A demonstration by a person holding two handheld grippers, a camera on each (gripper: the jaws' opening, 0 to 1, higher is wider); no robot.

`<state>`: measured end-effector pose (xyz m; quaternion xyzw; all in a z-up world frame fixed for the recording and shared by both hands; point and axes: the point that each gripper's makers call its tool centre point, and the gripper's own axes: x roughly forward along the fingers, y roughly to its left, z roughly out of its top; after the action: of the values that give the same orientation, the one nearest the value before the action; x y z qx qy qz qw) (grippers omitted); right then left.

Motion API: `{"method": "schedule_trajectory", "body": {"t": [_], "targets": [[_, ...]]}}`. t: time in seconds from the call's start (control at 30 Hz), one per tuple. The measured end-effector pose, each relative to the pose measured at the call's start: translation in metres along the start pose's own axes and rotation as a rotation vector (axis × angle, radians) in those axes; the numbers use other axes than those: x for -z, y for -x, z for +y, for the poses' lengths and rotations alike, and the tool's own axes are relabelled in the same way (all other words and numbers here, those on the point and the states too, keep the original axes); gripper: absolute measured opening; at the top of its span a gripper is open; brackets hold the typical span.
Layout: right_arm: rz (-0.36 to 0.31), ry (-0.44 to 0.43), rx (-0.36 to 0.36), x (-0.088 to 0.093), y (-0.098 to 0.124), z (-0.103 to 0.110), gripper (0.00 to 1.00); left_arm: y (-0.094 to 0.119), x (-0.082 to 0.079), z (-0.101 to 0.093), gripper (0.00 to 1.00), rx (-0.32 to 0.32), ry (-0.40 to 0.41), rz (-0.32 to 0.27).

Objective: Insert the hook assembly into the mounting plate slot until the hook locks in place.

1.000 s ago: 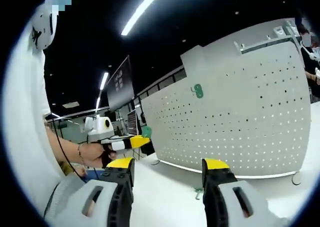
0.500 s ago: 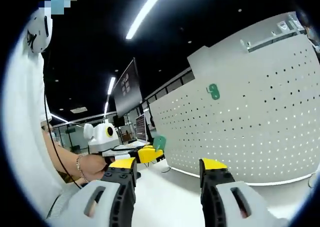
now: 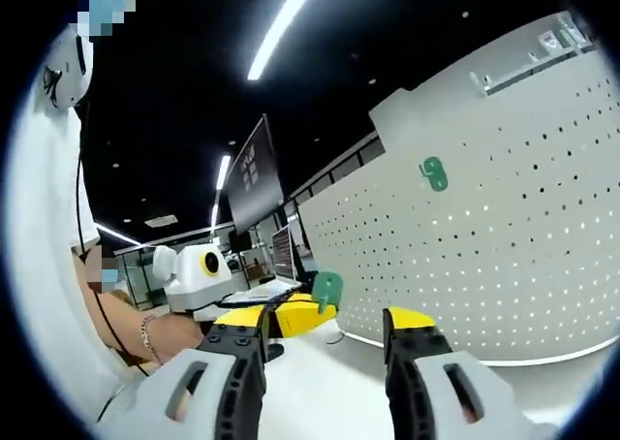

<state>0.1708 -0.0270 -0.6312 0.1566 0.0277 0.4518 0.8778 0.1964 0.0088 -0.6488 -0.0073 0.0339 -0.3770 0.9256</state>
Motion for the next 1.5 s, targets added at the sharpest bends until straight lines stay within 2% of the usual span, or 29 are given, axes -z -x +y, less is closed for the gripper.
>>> {"method": "schedule_trajectory", "body": {"t": [0.37,0.5,0.7,0.87,1.1,1.5], "targets": [[-0.011,-0.019,0.002,-0.001,-0.013,0.0,0.36,0.0,-0.003,0.0,0.02,-0.011,0.001,-0.006],[-0.035,-0.042,0.009,-0.005,-0.016,-0.001,0.31,0.0,-0.004,0.001,0.02,-0.016,0.004,-0.009],[-0.03,-0.054,-0.001,-0.005,-0.021,0.004,0.24,-0.001,-0.006,0.0,0.02,-0.016,0.024,-0.017],[-0.026,-0.039,0.006,-0.004,-0.028,0.004,0.21,-0.002,-0.006,0.0,0.02,-0.018,0.032,-0.018],[-0.026,0.007,0.029,-0.007,-0.033,0.004,0.08,-0.002,-0.007,-0.002,0.02,-0.018,0.034,-0.019],[0.011,0.031,0.056,-0.003,-0.039,-0.001,0.02,-0.002,-0.006,0.0,0.02,-0.025,0.045,-0.021]]}}
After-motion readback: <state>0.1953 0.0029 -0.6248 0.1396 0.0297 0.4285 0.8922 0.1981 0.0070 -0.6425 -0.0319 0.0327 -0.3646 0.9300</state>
